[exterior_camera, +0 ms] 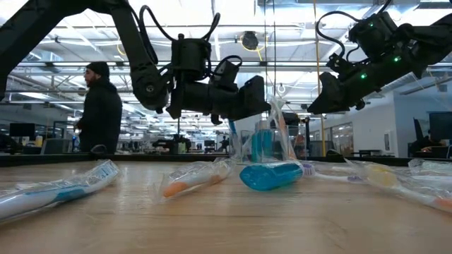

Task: Pick & Place toothbrushing station
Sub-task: Put the top violet toothbrush into the transparent organizer

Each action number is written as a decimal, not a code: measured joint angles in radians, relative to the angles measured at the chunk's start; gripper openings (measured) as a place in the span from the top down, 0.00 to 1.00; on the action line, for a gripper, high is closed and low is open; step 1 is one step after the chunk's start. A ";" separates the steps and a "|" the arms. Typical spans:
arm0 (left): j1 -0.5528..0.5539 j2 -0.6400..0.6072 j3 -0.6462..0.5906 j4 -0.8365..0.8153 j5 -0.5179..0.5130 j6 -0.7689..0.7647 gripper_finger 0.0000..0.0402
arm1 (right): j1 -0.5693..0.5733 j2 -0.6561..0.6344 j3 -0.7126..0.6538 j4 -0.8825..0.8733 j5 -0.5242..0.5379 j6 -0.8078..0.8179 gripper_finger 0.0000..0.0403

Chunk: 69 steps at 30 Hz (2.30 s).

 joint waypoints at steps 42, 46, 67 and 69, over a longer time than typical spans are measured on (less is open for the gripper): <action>-0.165 -1.032 -0.274 -1.344 -0.236 -0.073 0.65 | 0.082 0.000 0.000 -0.033 -0.194 0.120 0.68; -0.134 -1.032 -0.345 -1.266 -0.244 -0.059 0.65 | 0.161 0.000 0.000 0.019 -0.156 0.123 0.71; -0.039 -0.945 -0.366 -1.219 0.054 0.000 0.65 | 0.609 0.254 0.377 -0.032 0.005 -0.018 0.75; -0.039 -0.944 -0.366 -1.216 0.054 0.000 0.65 | 0.639 0.305 0.446 -0.103 0.032 -0.018 0.75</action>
